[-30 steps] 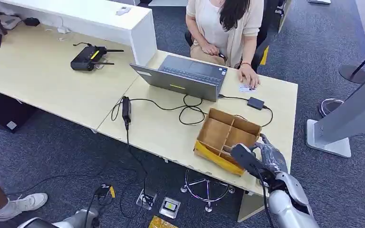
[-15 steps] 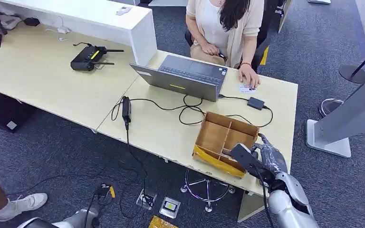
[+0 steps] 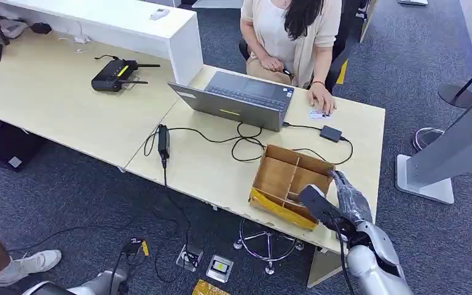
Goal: Pass the card to the sensor for recognition and then transmit it.
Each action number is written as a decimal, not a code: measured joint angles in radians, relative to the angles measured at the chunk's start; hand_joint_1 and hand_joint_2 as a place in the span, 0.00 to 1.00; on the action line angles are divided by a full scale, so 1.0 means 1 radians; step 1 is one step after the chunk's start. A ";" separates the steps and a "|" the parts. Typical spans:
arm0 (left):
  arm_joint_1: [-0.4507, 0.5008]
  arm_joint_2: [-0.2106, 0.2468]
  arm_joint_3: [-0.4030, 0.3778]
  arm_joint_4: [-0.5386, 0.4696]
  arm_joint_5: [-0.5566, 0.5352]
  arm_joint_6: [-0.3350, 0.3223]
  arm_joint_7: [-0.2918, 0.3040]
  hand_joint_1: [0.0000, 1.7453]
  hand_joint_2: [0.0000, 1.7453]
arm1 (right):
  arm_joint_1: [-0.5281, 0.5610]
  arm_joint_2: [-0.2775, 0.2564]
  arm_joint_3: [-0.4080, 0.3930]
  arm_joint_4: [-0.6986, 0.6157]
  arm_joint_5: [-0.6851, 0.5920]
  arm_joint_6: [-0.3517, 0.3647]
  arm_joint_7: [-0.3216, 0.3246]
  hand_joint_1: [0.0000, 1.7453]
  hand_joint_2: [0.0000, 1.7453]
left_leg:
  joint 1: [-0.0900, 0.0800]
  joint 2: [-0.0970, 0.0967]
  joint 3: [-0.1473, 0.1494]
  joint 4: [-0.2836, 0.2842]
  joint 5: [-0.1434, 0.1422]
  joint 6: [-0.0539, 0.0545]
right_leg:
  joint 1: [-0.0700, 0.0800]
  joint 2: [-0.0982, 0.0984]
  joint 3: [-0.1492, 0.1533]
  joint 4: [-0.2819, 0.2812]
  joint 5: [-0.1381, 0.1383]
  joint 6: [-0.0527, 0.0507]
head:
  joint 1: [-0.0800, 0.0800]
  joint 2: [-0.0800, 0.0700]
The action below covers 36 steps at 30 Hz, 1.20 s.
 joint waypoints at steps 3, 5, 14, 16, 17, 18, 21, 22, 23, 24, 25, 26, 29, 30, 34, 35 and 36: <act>0.000 0.001 0.000 0.000 0.001 0.000 0.000 0.00 0.00 | -0.004 0.000 0.000 0.000 0.000 0.000 -0.002 0.00 0.00 | 0.000 0.000 0.000 0.000 0.000 0.000 | 0.000 0.000 0.000 0.000 0.000 0.000 | 0.000 0.000; 0.000 0.001 0.000 0.000 0.002 0.000 0.000 0.00 0.00 | -0.006 0.000 0.000 0.000 0.000 0.000 -0.003 0.00 0.00 | 0.000 0.000 0.000 0.000 0.000 0.000 | 0.000 0.000 0.000 0.000 0.000 0.000 | 0.000 0.000; 0.001 0.001 0.000 0.000 0.008 -0.001 -0.004 0.00 0.00 | -0.063 -0.018 0.000 0.000 0.031 -0.003 -0.020 0.00 0.00 | 0.000 0.000 0.000 0.000 0.000 0.000 | 0.000 0.000 0.000 0.000 0.000 0.000 | 0.000 0.000; 0.001 0.001 0.000 0.000 0.010 -0.002 -0.004 0.00 0.00 | -0.087 -0.026 0.000 0.000 0.038 0.006 -0.024 0.00 0.00 | 0.000 0.000 0.000 0.000 0.000 -0.001 | 0.000 0.000 0.000 0.000 0.001 0.000 | 0.000 0.000; 0.001 0.001 0.000 0.000 0.011 -0.002 -0.004 0.00 0.00 | -0.098 -0.030 0.000 0.000 0.039 0.008 -0.026 0.00 0.00 | 0.000 0.000 0.000 0.000 0.001 -0.001 | 0.000 0.000 0.000 0.000 0.001 -0.001 | 0.000 0.000; 0.001 0.001 0.000 0.000 0.011 -0.002 -0.004 0.00 0.00 | -0.106 -0.033 0.000 0.000 0.039 0.010 -0.026 0.00 0.00 | 0.000 0.000 0.000 0.000 0.001 -0.001 | 0.000 0.000 0.000 0.000 0.001 -0.001 | 0.000 0.000; 0.001 0.001 0.000 0.000 0.011 -0.002 -0.005 0.00 0.00 | -0.115 -0.039 0.000 0.000 0.040 0.010 -0.027 0.00 0.00 | 0.000 0.000 0.000 0.000 0.001 -0.001 | 0.000 0.000 0.000 0.000 0.001 -0.001 | 0.000 0.000; 0.001 0.001 0.000 0.000 0.012 -0.002 -0.005 0.00 0.00 | -0.115 -0.040 0.000 -0.002 0.043 0.008 -0.027 0.00 0.00 | 0.000 0.000 0.000 0.000 0.001 -0.001 | 0.000 0.000 0.000 0.000 0.001 -0.001 | 0.000 0.000; 0.001 0.001 0.000 0.000 0.013 -0.002 -0.006 0.00 0.00 | -0.115 -0.041 0.000 -0.002 0.045 0.008 -0.028 0.00 0.00 | 0.000 0.000 0.000 0.000 0.001 -0.001 | 0.000 0.000 0.000 0.000 0.001 -0.001 | 0.000 0.000; 0.001 0.001 0.000 0.000 0.015 -0.003 -0.006 0.00 0.00 | -0.117 -0.044 0.000 -0.005 0.047 0.010 -0.031 0.00 0.00 | 0.000 0.000 0.000 0.000 0.001 -0.001 | 0.000 0.000 0.000 0.000 0.001 -0.001 | 0.000 0.000; 0.001 0.001 0.000 0.000 0.016 -0.003 -0.007 0.00 0.00 | -0.121 -0.047 0.000 -0.007 0.048 0.010 -0.032 0.00 0.00 | 0.000 0.000 0.000 0.000 0.001 -0.001 | 0.000 0.000 0.000 0.000 0.001 -0.001 | 0.000 0.000; 0.001 0.001 0.000 0.000 0.018 -0.003 -0.008 0.00 0.00 | -0.126 -0.050 0.000 -0.009 0.048 0.010 -0.034 0.00 0.00 | 0.000 0.000 0.000 0.000 0.001 -0.001 | 0.000 0.000 0.000 0.000 0.001 -0.001 | 0.000 0.000; 0.002 0.001 0.000 0.000 0.022 -0.003 -0.008 0.00 0.00 | -0.151 -0.063 0.000 -0.012 0.045 0.007 -0.042 0.00 0.00 | 0.000 0.000 0.000 0.000 0.001 -0.001 | 0.000 0.000 0.000 0.000 0.001 -0.001 | 0.000 0.000; 0.003 0.001 0.000 0.000 0.024 -0.002 -0.008 0.00 0.00 | -0.158 -0.068 0.000 -0.019 0.038 0.007 -0.046 0.00 0.00 | 0.000 0.000 0.000 0.000 0.001 -0.001 | 0.000 0.000 0.000 0.000 0.001 -0.001 | 0.000 0.000; 0.004 0.000 -0.001 0.000 0.033 -0.002 -0.008 0.00 0.00 | -0.163 -0.081 -0.003 -0.057 0.016 0.017 -0.050 0.00 1.00 | 0.000 0.000 0.000 0.000 0.001 -0.001 | 0.000 0.000 -0.001 0.000 0.001 -0.001 | 0.000 0.000; 0.004 0.000 -0.003 0.000 0.036 -0.001 -0.008 0.00 0.00 | -0.161 -0.084 -0.006 -0.071 0.011 0.024 -0.043 0.00 1.00 | 0.000 0.000 0.000 0.000 0.001 -0.001 | 0.000 0.000 -0.001 0.000 0.001 -0.001 | 0.000 0.000; 0.004 0.000 -0.004 0.000 0.039 0.000 -0.008 0.00 0.00 | -0.152 -0.087 -0.008 -0.090 0.007 0.027 -0.031 0.00 1.00 | 0.000 0.000 0.000 0.000 0.001 -0.001 | 0.000 0.000 -0.001 0.000 0.001 -0.001 | 0.000 0.000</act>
